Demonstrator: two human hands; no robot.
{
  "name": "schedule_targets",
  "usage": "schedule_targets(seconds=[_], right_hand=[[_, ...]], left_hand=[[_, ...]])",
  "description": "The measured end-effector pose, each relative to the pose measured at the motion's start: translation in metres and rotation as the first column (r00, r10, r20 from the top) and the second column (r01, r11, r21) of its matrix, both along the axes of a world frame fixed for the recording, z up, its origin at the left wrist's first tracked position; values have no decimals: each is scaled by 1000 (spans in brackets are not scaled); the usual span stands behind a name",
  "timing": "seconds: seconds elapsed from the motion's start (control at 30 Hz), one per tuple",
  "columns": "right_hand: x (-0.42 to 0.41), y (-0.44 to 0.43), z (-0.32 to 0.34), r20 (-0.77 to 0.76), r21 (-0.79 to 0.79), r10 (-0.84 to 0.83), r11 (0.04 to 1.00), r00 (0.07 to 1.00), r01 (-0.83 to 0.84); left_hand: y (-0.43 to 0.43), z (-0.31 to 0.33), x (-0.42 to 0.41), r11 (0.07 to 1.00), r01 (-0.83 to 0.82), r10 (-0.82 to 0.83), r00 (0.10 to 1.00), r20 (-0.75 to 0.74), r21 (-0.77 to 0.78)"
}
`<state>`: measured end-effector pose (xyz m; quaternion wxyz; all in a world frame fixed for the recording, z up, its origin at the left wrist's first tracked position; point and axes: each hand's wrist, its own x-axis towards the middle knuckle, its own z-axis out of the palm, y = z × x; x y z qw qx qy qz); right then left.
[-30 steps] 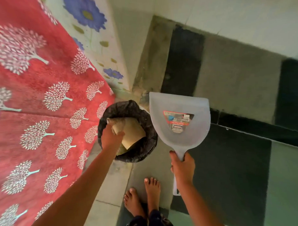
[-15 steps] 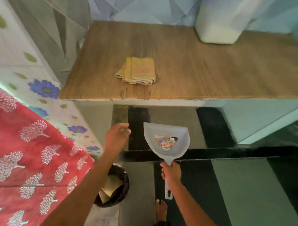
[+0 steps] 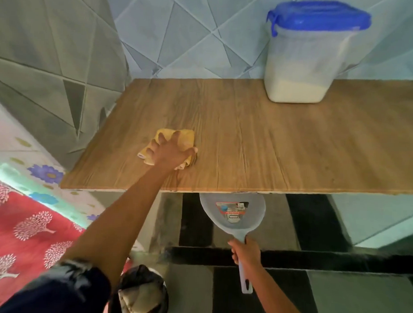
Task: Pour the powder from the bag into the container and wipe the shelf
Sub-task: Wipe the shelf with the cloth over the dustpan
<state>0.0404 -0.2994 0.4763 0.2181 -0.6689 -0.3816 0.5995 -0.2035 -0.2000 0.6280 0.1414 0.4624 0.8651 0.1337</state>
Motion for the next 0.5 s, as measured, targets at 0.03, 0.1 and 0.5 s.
schedule_targets(seconds=[0.03, 0.1, 0.5], right_hand=[[3, 7, -1, -4, -8, 2, 1000, 1000, -2], [8, 17, -2, 1, -21, 3, 1000, 1000, -3], [-12, 42, -4, 38, -9, 26, 1000, 999, -26]], left_hand=[[13, -1, -2, 999, -17, 18, 999, 31, -31], [31, -7, -7, 993, -38, 47, 996, 79, -112], [41, -2, -72, 983, 153, -144, 985, -92, 104]])
